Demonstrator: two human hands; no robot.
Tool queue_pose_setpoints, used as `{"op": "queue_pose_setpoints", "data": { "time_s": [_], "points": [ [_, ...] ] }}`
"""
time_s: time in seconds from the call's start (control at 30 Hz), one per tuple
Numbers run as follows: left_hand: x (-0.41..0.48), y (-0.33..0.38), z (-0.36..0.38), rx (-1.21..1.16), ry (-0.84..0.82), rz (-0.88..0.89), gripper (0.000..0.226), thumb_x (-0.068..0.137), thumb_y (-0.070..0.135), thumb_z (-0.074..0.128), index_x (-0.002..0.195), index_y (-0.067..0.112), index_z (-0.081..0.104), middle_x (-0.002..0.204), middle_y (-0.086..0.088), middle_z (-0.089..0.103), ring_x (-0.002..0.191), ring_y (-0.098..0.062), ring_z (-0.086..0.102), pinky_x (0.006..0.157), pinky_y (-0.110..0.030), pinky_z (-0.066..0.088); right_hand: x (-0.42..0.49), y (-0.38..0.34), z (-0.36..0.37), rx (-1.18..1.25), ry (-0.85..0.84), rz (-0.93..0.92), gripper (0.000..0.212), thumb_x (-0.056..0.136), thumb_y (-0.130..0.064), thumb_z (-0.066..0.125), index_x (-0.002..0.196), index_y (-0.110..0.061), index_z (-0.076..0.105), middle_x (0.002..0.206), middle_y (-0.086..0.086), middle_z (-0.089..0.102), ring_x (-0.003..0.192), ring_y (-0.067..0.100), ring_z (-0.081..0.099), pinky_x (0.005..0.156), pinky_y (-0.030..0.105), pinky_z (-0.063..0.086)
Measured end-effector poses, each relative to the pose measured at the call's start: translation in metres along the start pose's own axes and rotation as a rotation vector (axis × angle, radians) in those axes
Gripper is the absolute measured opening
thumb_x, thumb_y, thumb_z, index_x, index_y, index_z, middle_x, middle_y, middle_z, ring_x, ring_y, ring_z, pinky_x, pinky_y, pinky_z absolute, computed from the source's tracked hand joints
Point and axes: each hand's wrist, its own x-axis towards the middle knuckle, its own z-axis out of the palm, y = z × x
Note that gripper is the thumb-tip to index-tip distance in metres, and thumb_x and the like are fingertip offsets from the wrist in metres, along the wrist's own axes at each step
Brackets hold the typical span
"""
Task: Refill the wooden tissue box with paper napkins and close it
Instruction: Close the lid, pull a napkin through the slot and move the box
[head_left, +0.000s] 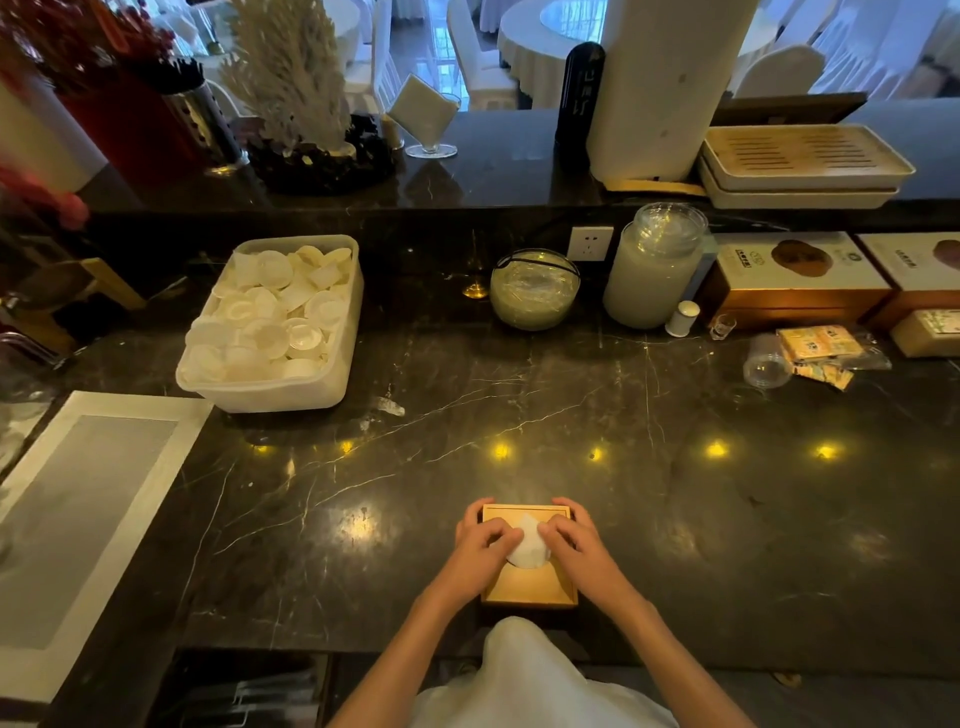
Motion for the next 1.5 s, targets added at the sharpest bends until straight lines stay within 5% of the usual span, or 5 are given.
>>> {"op": "queue_pose_setpoints", "data": {
  "time_s": [0.87,1.0,1.17,1.33,1.5],
  "points": [
    [0.006,-0.011,0.010,-0.020,0.105,0.014,0.046,0.081,0.064,0.048,0.073,0.020,0.060,0.134,0.011,0.036,0.126,-0.015,0.030,0.109,-0.044,0.030,0.010,0.011,-0.002,0.125,-0.033,0.015,0.031,0.099,-0.034,0.050,0.086,-0.010,0.065,0.135,-0.009,0.037,0.117,0.012,0.048,0.099,0.031,0.045],
    [0.006,-0.010,0.009,-0.026,0.078,0.007,0.033,0.092,0.047,0.053,0.069,0.023,0.057,0.136,0.008,0.036,0.129,-0.018,0.029,0.106,-0.039,0.029,0.009,0.008,-0.004,0.130,-0.052,0.033,0.032,0.098,-0.037,0.051,0.086,-0.012,0.067,0.139,-0.006,0.037,0.118,0.012,0.048,0.099,0.032,0.045],
    [0.001,-0.006,0.000,-0.171,0.004,-0.032,0.035,0.096,0.047,0.049,0.103,0.018,0.068,0.142,0.016,0.029,0.129,-0.009,0.032,0.095,-0.022,0.034,-0.001,-0.003,-0.013,0.252,-0.060,0.046,0.040,0.093,-0.043,0.049,0.115,-0.013,0.066,0.141,-0.016,0.036,0.122,0.000,0.044,0.090,0.017,0.043],
    [0.003,-0.012,-0.001,-0.149,0.017,0.000,0.030,0.086,0.053,0.060,0.083,0.024,0.068,0.147,0.012,0.030,0.136,-0.017,0.031,0.114,-0.048,0.032,-0.009,0.003,-0.017,0.196,-0.093,0.011,0.012,0.095,-0.021,0.058,0.091,-0.016,0.068,0.146,-0.014,0.030,0.135,0.006,0.028,0.105,0.027,0.029],
    [0.009,-0.011,0.003,-0.081,0.076,-0.014,0.029,0.095,0.038,0.057,0.086,0.013,0.067,0.141,0.010,0.036,0.134,-0.018,0.032,0.111,-0.044,0.031,-0.009,-0.003,-0.016,0.208,-0.044,0.033,0.015,0.096,-0.022,0.058,0.094,-0.013,0.070,0.144,-0.012,0.033,0.131,0.006,0.030,0.092,0.014,0.033]
  ]
}}
